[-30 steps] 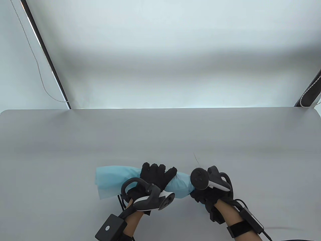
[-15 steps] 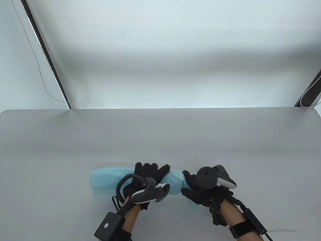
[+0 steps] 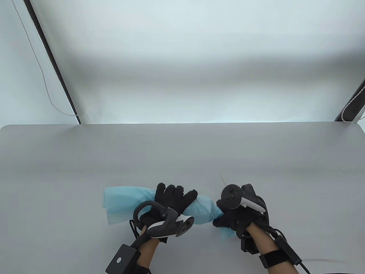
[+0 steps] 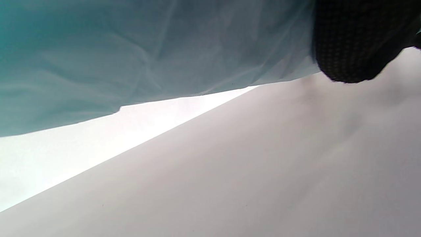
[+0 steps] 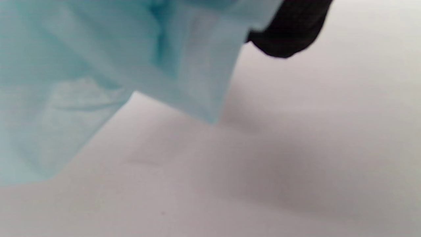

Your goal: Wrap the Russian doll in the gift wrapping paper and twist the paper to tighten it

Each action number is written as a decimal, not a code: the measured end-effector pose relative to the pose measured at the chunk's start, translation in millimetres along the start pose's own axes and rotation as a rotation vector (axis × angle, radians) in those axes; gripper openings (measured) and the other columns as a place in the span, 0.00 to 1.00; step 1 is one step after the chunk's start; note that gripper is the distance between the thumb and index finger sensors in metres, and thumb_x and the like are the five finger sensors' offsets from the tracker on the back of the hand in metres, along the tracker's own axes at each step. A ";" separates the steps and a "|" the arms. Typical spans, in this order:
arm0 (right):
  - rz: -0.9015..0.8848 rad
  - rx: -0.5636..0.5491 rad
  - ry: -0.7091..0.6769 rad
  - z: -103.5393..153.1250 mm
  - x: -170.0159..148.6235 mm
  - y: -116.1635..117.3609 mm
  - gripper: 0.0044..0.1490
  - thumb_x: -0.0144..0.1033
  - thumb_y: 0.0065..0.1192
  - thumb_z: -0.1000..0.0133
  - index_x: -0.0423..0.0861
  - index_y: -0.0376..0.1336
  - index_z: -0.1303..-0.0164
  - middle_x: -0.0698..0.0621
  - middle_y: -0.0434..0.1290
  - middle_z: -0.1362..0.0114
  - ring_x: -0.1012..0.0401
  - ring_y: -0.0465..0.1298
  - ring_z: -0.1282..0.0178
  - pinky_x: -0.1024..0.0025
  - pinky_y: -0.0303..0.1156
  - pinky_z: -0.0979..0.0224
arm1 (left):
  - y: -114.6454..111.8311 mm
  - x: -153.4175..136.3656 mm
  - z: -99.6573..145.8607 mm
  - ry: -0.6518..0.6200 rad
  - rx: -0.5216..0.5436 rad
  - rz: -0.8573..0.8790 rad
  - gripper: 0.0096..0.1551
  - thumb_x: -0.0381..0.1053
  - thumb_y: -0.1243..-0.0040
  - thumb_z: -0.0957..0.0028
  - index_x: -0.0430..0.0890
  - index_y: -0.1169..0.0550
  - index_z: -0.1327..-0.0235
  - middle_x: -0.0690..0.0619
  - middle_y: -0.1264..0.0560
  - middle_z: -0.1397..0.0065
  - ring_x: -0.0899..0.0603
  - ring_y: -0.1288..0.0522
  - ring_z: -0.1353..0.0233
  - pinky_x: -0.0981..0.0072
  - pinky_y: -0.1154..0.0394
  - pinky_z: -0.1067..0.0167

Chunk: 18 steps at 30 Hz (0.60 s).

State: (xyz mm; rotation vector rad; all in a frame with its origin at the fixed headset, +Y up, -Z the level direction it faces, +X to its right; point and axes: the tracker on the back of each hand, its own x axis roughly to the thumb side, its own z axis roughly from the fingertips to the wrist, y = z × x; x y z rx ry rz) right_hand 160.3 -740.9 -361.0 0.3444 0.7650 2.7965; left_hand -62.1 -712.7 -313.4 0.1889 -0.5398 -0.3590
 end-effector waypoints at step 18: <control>0.218 -0.314 -0.130 14.1 10.5 0.5 0.21 0.30 0.61 0.31 0.57 0.68 0.28 0.40 0.80 0.25 0.61 0.87 0.53 0.59 0.85 0.45 | 4.3 -1.9 -0.7 0.026 -0.034 0.129 0.71 0.74 0.23 0.63 0.61 0.54 0.17 0.44 0.36 0.15 0.34 0.33 0.19 0.22 0.44 0.27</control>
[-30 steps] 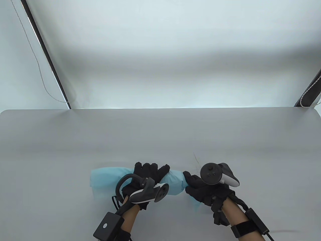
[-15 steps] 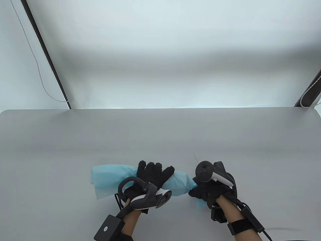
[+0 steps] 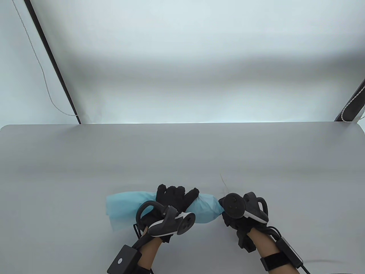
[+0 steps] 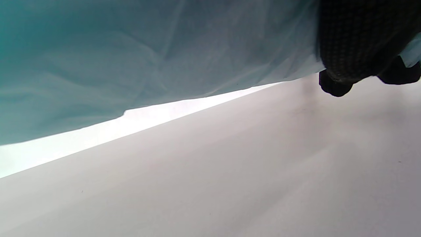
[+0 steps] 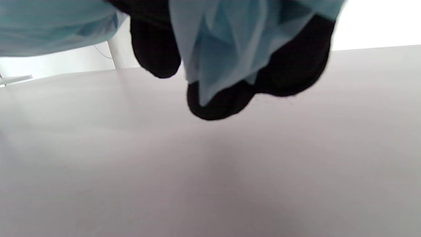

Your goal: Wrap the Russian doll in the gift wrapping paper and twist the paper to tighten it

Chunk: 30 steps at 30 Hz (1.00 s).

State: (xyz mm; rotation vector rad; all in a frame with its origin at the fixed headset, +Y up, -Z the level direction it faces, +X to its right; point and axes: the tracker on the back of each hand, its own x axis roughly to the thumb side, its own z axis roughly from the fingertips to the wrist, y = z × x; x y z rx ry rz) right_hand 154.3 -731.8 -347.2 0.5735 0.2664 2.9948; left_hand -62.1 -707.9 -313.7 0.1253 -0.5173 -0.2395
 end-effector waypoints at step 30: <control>-0.234 0.196 0.020 -2.9 -15.8 -4.1 0.48 0.44 0.73 0.40 0.36 0.58 0.13 0.42 0.79 0.41 0.59 0.81 0.50 0.52 0.77 0.31 | -13.3 -7.7 -0.1 0.005 -0.051 -0.094 0.70 0.72 0.21 0.63 0.64 0.54 0.18 0.45 0.38 0.14 0.34 0.35 0.18 0.20 0.47 0.26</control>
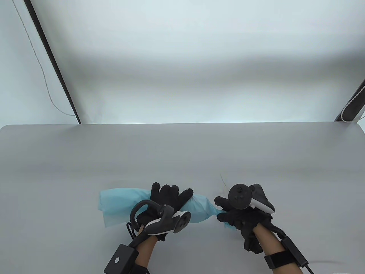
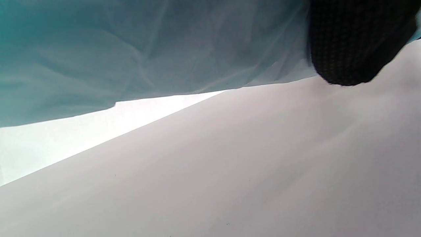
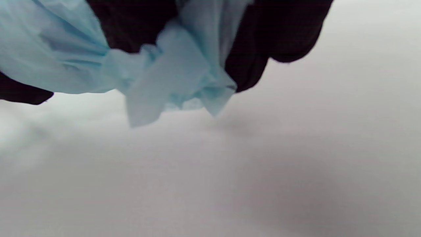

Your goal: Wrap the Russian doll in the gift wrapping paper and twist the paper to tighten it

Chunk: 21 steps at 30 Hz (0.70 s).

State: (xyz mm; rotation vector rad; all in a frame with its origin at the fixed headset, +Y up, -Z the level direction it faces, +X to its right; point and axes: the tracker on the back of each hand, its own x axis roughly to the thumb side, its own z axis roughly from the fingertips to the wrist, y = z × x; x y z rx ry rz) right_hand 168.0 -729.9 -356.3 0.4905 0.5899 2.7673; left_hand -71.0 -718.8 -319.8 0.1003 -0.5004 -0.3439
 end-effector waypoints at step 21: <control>0.322 -0.209 0.061 1.5 15.7 10.6 0.18 0.39 0.64 0.32 0.56 0.71 0.32 0.30 0.54 0.10 0.34 0.55 0.14 0.33 0.58 0.17 | 3.5 6.7 -4.7 0.007 -0.019 0.116 0.69 0.74 0.24 0.62 0.62 0.54 0.17 0.43 0.36 0.16 0.34 0.33 0.20 0.20 0.45 0.27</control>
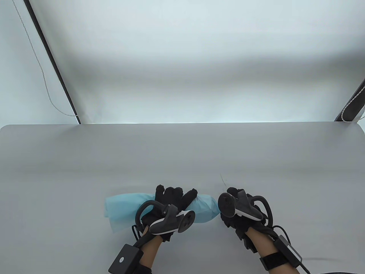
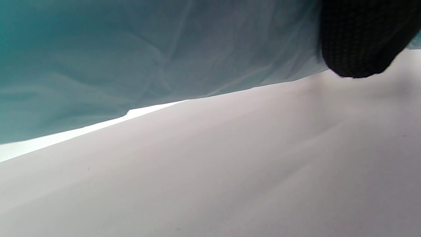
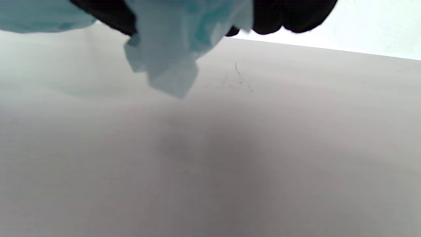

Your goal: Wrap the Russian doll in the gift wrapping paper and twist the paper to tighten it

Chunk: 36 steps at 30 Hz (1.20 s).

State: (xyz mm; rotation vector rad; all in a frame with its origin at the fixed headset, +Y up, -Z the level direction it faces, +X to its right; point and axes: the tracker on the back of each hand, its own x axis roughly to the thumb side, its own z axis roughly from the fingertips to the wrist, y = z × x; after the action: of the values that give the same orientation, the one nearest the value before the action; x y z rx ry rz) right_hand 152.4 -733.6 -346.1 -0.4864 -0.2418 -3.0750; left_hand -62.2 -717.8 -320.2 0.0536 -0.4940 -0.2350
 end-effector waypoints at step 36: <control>-0.757 0.239 -0.207 -1.2 -26.3 -3.8 0.41 0.36 0.63 0.34 0.38 0.54 0.11 0.37 0.78 0.28 0.50 0.79 0.31 0.47 0.74 0.27 | -10.6 -22.6 0.3 0.055 -0.066 0.025 0.69 0.72 0.23 0.61 0.65 0.55 0.18 0.44 0.37 0.14 0.33 0.34 0.18 0.19 0.46 0.27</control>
State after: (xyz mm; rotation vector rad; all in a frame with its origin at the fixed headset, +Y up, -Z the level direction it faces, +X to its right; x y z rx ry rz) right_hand 176.9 -730.2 -356.0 -0.8691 -0.9974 -3.6072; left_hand -83.9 -722.7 -331.6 -0.0101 -0.4321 -0.2244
